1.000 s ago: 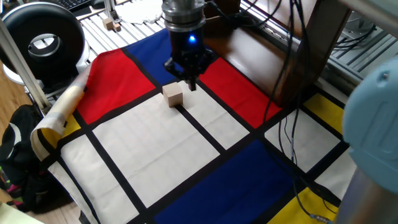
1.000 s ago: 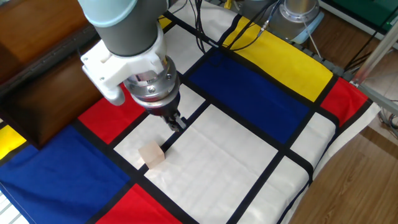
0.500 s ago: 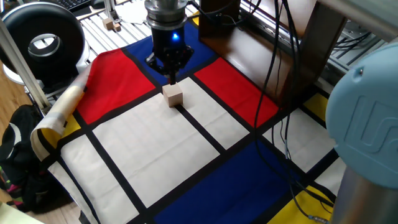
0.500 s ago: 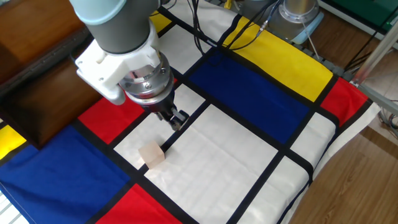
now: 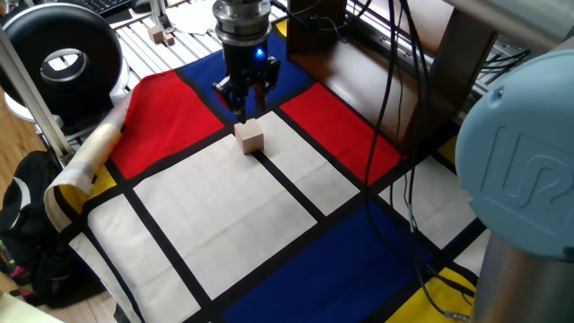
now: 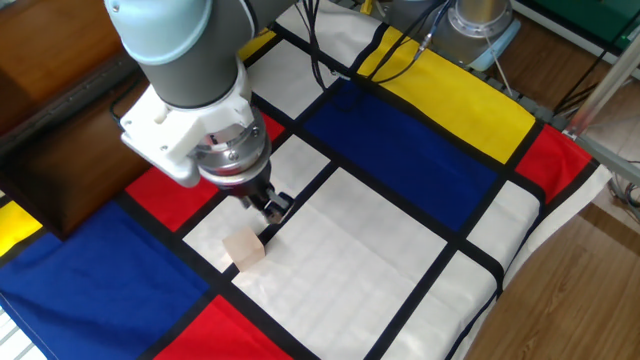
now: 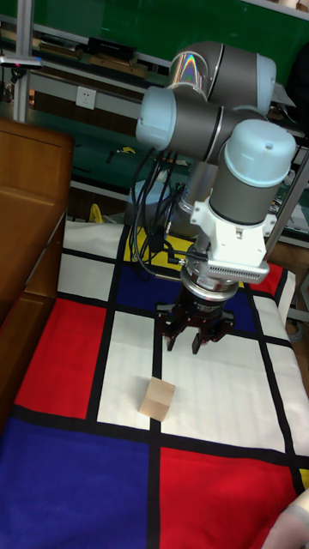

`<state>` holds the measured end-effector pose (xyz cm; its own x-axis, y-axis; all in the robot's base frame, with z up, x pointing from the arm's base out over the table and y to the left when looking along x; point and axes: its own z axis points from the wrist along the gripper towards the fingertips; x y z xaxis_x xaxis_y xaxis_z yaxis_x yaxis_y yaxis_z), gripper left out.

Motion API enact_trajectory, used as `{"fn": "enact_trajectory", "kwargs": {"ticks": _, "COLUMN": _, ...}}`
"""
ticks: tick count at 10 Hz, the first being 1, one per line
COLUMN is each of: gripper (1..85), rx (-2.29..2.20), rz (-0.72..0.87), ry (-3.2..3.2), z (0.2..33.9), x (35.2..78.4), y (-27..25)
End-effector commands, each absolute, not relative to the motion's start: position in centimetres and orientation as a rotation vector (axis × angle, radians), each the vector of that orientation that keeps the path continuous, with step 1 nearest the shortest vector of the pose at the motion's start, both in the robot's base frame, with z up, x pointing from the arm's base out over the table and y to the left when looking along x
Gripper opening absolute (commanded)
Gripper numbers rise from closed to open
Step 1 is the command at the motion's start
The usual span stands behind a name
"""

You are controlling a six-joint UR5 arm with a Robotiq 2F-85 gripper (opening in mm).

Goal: Put the object on the shelf

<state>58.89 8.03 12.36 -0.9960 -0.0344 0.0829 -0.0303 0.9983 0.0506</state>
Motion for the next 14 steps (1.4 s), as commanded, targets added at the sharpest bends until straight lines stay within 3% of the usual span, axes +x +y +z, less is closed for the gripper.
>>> {"fn": "enact_trajectory", "kwargs": {"ticks": 1, "gripper": 44.0, "rx": 0.065, "rz": -0.096, "ry": -3.086, "z": 11.7, "x": 59.8, "y": 7.9}}
{"fn": "enact_trajectory", "kwargs": {"ticks": 5, "gripper": 43.3, "rx": 0.091, "rz": -0.118, "ry": -3.076, "z": 11.5, "x": 59.0, "y": 6.9}}
{"fn": "enact_trajectory", "kwargs": {"ticks": 8, "gripper": 52.0, "rx": 0.138, "rz": -0.112, "ry": -3.063, "z": 11.4, "x": 58.6, "y": 6.4}}
{"fn": "enact_trajectory", "kwargs": {"ticks": 10, "gripper": 51.0, "rx": 0.102, "rz": -0.151, "ry": -3.076, "z": 11.3, "x": 58.6, "y": 6.5}}
{"fn": "enact_trajectory", "kwargs": {"ticks": 11, "gripper": 41.3, "rx": -0.022, "rz": -0.17, "ry": -3.096, "z": 11.7, "x": 59.0, "y": 6.7}}
{"fn": "enact_trajectory", "kwargs": {"ticks": 12, "gripper": 15.0, "rx": -0.075, "rz": -0.181, "ry": -3.102, "z": 12.4, "x": 59.0, "y": 6.6}}
{"fn": "enact_trajectory", "kwargs": {"ticks": 14, "gripper": 14.0, "rx": -0.087, "rz": -0.17, "ry": -3.082, "z": 12.7, "x": 58.7, "y": 6.9}}
